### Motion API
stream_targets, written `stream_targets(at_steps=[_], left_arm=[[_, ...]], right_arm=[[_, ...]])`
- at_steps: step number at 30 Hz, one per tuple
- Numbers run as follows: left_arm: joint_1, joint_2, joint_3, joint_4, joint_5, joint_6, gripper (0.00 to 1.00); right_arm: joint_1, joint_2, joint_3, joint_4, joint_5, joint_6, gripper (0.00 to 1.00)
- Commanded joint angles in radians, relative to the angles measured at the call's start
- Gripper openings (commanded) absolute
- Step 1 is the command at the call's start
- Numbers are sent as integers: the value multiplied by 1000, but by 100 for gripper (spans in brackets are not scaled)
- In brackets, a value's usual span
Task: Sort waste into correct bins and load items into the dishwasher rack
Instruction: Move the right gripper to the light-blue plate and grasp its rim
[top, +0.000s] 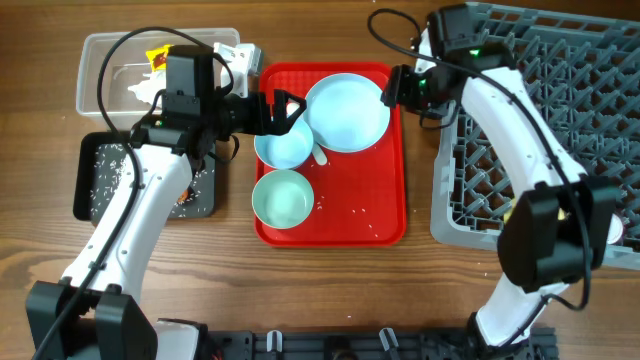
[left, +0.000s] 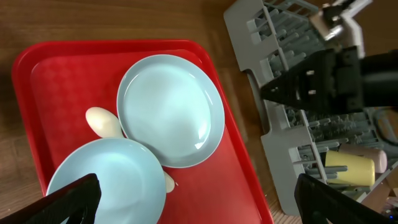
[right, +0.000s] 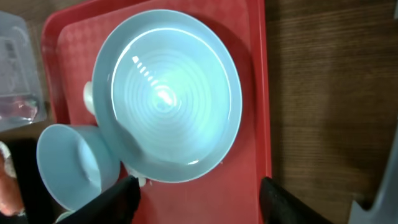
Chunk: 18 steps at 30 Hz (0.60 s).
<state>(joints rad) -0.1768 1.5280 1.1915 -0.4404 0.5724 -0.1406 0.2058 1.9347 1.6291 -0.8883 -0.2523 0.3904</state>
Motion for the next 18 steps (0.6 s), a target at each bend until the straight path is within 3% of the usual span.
stream_targets(at_steps=[1, 12, 18], left_arm=[[-3, 8, 3, -10, -11, 5, 100], [-3, 8, 3, -51, -47, 5, 100], [-3, 8, 3, -51, -47, 5, 100]], right_arm=[[40, 72, -5, 28, 63, 40, 57], [66, 153, -5, 55, 133, 82, 54], [66, 170, -5, 85, 134, 93, 43]])
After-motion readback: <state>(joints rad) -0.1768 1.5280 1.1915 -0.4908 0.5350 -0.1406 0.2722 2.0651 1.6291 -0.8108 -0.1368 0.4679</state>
